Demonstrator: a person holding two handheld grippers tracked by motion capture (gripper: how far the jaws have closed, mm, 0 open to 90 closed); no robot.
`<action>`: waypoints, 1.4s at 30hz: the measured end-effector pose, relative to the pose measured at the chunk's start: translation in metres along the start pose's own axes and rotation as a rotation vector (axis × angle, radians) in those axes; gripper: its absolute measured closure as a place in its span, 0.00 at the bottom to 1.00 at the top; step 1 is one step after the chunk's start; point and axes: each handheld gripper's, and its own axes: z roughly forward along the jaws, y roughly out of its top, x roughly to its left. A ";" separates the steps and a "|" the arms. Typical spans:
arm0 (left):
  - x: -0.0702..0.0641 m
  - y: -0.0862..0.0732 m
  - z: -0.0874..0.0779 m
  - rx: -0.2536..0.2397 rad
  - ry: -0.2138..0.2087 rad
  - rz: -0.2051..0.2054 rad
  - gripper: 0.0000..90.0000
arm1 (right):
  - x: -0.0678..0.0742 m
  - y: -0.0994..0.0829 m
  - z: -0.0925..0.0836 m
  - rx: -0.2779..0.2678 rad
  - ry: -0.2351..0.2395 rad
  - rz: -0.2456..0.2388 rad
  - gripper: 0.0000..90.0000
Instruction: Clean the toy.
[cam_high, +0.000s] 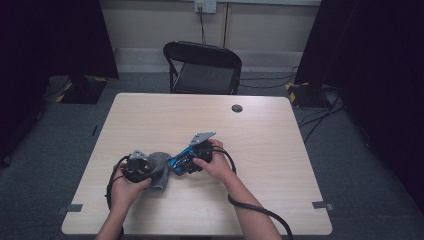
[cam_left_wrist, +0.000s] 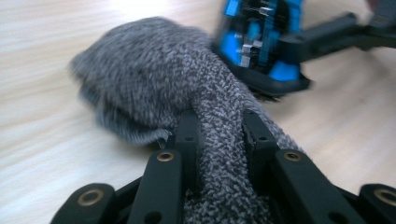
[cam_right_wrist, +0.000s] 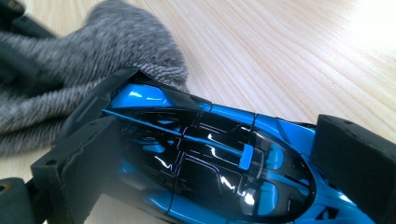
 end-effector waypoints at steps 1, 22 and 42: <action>0.000 0.000 0.000 0.000 0.000 0.000 0.81 | 0.000 0.000 0.000 0.001 0.001 0.000 0.01; -0.059 -0.005 0.009 0.093 -0.158 0.113 0.81 | -0.001 0.001 0.000 0.008 0.003 -0.002 0.01; -0.058 0.015 -0.033 0.061 -0.199 0.233 0.80 | -0.001 -0.001 0.000 -0.007 0.006 -0.002 0.02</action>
